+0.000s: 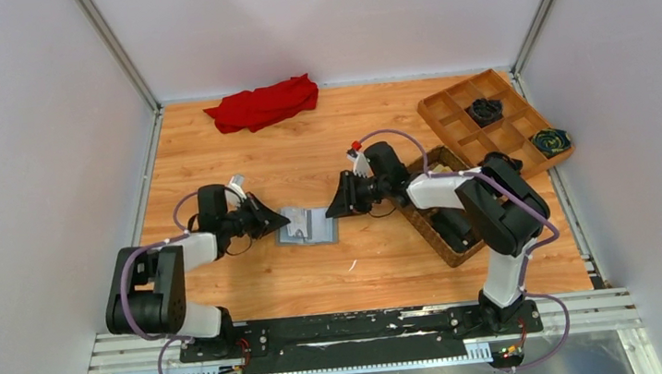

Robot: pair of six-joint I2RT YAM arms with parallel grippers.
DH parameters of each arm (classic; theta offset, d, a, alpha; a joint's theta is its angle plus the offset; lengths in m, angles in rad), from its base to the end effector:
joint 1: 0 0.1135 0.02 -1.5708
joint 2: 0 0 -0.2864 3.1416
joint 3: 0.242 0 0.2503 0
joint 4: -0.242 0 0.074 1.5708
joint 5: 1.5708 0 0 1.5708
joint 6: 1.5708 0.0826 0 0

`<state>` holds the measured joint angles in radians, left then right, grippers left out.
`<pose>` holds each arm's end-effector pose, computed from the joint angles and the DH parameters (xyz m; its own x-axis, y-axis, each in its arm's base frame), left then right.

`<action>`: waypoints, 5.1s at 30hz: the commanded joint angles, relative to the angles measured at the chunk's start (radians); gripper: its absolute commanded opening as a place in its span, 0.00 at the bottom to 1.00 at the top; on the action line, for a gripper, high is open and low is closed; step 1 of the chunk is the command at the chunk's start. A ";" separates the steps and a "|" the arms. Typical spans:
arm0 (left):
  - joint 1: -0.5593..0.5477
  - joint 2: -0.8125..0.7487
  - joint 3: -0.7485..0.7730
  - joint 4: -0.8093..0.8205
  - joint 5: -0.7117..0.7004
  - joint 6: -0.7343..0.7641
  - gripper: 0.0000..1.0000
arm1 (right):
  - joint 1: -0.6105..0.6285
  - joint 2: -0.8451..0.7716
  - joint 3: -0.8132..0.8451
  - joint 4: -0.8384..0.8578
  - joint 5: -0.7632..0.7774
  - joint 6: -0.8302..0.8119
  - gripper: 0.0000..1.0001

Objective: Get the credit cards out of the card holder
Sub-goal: Remove the credit card from the card holder, then place the credit card in the storage box.

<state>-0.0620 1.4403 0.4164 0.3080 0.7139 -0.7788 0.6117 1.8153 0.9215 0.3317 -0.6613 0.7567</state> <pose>0.2594 -0.0703 0.1316 -0.8455 -0.4794 -0.2352 -0.0758 0.5437 -0.8359 0.3033 0.2747 0.1654 -0.9205 0.0162 -0.3905 -0.3393 0.4629 0.8189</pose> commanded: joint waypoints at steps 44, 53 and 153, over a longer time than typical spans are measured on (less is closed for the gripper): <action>-0.059 -0.346 -0.002 -0.030 0.116 -0.172 0.00 | 0.021 0.186 -0.060 1.011 -0.314 0.612 0.44; -0.062 -0.366 -0.008 -0.030 0.110 -0.183 0.00 | 0.061 0.247 -0.006 1.171 -0.320 0.718 0.17; -0.165 -0.144 0.045 -0.030 -0.016 -0.137 0.55 | 0.046 -0.320 0.078 -0.433 0.267 -0.089 0.34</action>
<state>-0.2253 1.2427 0.4595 0.2817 0.7750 -0.9310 0.5842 1.3663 0.9890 -0.2573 -0.2108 0.4706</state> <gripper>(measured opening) 0.550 0.335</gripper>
